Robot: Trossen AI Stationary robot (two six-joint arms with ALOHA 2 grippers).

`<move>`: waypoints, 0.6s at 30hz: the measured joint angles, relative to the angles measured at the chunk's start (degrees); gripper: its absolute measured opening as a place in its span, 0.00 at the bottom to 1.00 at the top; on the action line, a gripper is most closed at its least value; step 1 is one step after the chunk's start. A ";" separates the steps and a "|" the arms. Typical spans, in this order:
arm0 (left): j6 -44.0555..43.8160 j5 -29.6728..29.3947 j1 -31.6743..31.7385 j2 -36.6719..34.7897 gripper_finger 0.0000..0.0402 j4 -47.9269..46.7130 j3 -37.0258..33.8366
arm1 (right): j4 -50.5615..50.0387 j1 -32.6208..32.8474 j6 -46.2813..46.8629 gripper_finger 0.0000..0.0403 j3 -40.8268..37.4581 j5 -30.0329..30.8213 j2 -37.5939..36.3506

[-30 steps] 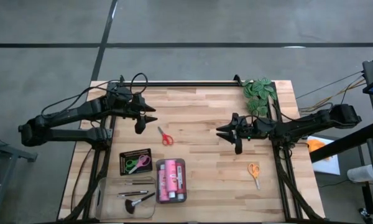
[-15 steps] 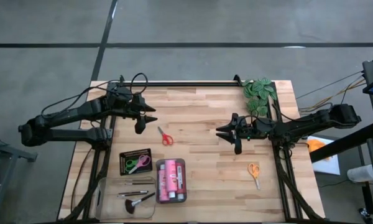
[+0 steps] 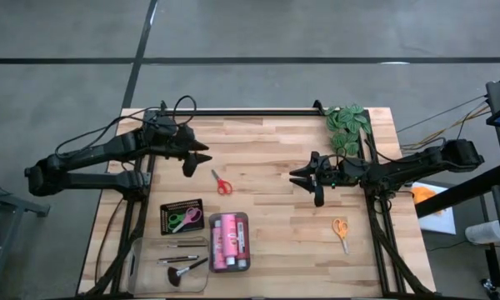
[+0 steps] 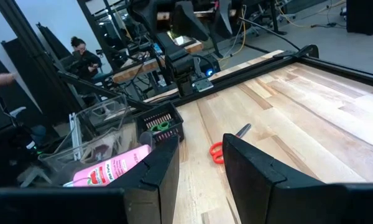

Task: Pick & Place Paint Supplies
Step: Put the red scissors into the black bin

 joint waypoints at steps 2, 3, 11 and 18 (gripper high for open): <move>-10.42 0.00 0.00 0.00 0.56 -0.21 0.00 | 0.00 0.00 0.00 0.30 0.00 -0.02 0.00; -15.82 0.00 0.02 0.00 0.56 -0.26 0.00 | 0.00 0.00 0.00 0.30 0.00 -0.02 0.00; -37.70 3.01 -0.45 0.04 0.56 -0.02 0.00 | -0.02 0.00 0.00 0.30 0.00 0.00 0.02; -48.86 2.62 -3.32 0.49 0.56 -0.55 0.01 | -0.02 0.00 0.00 0.30 0.00 0.00 0.02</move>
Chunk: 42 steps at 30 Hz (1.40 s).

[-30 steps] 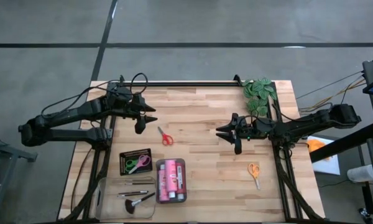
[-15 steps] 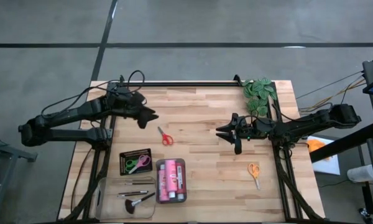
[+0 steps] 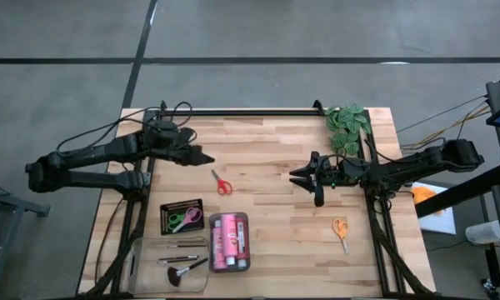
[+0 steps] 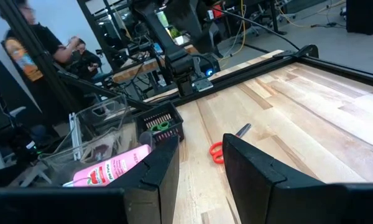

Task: Pick & Place Paint Supplies
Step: Put the red scissors into the black bin

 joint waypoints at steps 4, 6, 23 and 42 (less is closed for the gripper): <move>-2.91 -2.09 -3.25 3.98 0.56 -0.16 1.47 | 0.00 0.00 -0.02 0.30 0.02 0.00 0.00; -3.16 -3.66 -4.73 7.08 0.56 -1.03 3.48 | -0.04 0.00 -0.01 0.30 0.02 0.00 0.01; -8.92 -5.03 -11.26 42.67 0.56 -10.71 21.00 | -0.22 0.00 -0.02 0.30 0.04 0.00 0.04; -9.93 -3.94 -11.43 54.04 0.56 -8.09 20.84 | -0.20 -0.02 -0.02 0.30 0.04 0.00 0.02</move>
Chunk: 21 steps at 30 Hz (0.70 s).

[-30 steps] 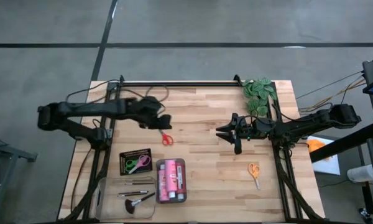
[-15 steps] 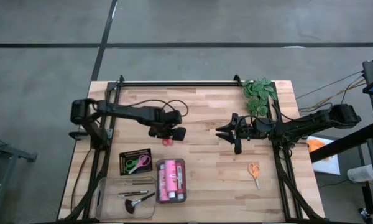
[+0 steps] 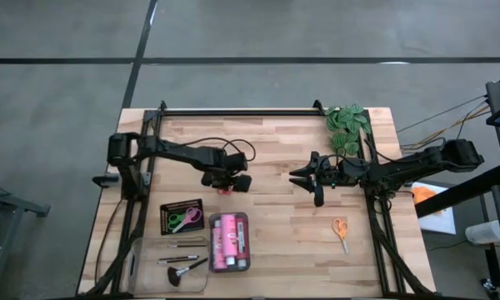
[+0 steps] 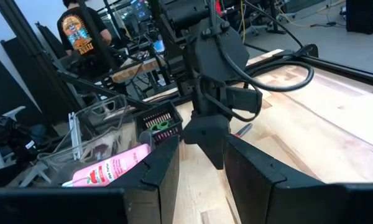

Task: Pick & Place Paint Supplies
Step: Put the red scissors into the black bin

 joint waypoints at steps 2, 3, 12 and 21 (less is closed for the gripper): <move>0.00 0.05 0.00 0.17 0.56 0.06 0.00 | -0.07 0.01 0.00 0.30 0.00 0.00 0.00; 0.03 0.05 0.00 0.17 0.56 0.09 -0.03 | -0.11 0.01 0.00 0.30 0.00 0.00 0.00; 0.60 -0.07 0.02 0.11 0.39 0.02 -1.01 | -1.01 0.01 0.01 0.30 0.00 0.00 0.00; 1.09 -1.08 0.07 0.13 0.04 -1.88 -1.22 | -1.07 0.00 0.00 0.30 0.00 0.00 0.00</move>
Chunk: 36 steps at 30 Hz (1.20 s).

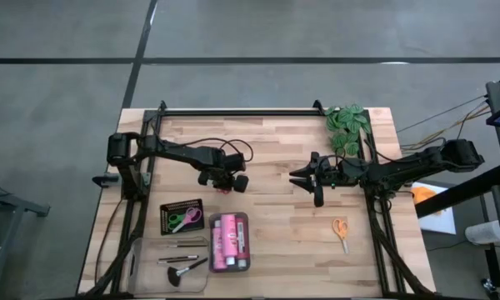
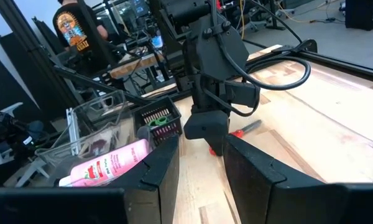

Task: Pick & Place Paint Supplies
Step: Put the red scissors into the black bin

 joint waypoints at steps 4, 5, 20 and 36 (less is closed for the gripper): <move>0.03 0.08 0.00 0.04 0.02 0.19 0.02 | 0.00 0.00 0.00 0.30 0.00 0.00 0.00; 0.03 0.16 0.00 0.04 0.02 0.19 0.02 | 0.00 0.00 0.00 0.30 0.00 0.00 0.00; 1.48 0.19 1.26 -4.06 0.00 -1.41 -0.13 | 0.01 -0.01 0.01 0.30 0.00 0.00 0.00; 2.20 0.50 2.06 -24.71 0.00 -17.95 -0.03 | -0.11 0.02 0.01 0.30 0.00 0.01 -0.02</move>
